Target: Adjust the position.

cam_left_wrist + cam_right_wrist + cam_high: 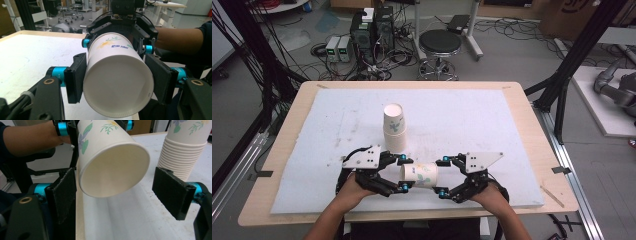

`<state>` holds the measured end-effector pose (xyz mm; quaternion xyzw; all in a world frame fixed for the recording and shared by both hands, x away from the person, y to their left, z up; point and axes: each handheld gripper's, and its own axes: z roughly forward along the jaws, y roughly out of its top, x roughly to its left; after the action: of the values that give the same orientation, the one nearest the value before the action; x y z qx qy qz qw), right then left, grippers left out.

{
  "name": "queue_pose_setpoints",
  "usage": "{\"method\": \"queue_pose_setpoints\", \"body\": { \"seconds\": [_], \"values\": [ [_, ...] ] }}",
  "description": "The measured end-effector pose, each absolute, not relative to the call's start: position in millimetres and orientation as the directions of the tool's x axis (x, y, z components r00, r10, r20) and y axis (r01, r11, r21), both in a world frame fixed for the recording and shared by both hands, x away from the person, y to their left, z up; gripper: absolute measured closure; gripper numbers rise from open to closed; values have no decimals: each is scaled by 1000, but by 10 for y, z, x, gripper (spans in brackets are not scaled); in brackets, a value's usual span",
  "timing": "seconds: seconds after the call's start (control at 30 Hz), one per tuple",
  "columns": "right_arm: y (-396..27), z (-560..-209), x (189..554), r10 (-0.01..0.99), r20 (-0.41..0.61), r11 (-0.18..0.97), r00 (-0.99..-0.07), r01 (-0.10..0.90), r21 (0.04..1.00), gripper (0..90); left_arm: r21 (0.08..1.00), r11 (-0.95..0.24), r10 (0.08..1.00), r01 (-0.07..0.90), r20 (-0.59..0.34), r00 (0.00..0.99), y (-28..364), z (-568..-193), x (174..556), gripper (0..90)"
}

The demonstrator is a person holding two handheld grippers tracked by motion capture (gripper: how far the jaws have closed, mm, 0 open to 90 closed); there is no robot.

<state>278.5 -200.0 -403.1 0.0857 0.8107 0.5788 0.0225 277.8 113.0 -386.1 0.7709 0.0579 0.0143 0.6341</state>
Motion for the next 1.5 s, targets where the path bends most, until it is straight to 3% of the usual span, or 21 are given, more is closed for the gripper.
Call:
{"method": "queue_pose_setpoints", "body": {
  "seconds": [0.57, 1.03, 1.1, 1.17, 1.2, 1.5],
  "values": [
    [-1945, -4074, 2809, 117, 98, 287, -988, 129, 949, 208, 985, -160, 72, 71, -60, 996, 1095, -3880, 2766, 363],
    [-1977, -4099, 2845, 93, 121, 240, -988, 140, 961, 284, 985, -144, 81, 91, -80, 993, 1099, -3927, 2783, 352],
    [-1981, -4099, 2849, 93, 125, 246, -988, 144, 959, 284, 983, -153, 107, 105, -90, 990, 1089, -3936, 2781, 314],
    [-1986, -4097, 2852, 99, 131, 254, -986, 152, 955, 284, 977, -176, 143, 123, -98, 985, 1081, -3934, 2784, 177],
    [-1987, -4095, 2856, 103, 126, 261, -987, 149, 954, 285, 975, -186, 150, 124, -96, 984, 1084, -3931, 2784, 155],
    [-1989, -4033, 2858, 125, 125, 324, -984, 159, 933, 285, 957, -263, 189, 118, -69, 980, 1111, -3879, 2779, 155]
  ]
}}
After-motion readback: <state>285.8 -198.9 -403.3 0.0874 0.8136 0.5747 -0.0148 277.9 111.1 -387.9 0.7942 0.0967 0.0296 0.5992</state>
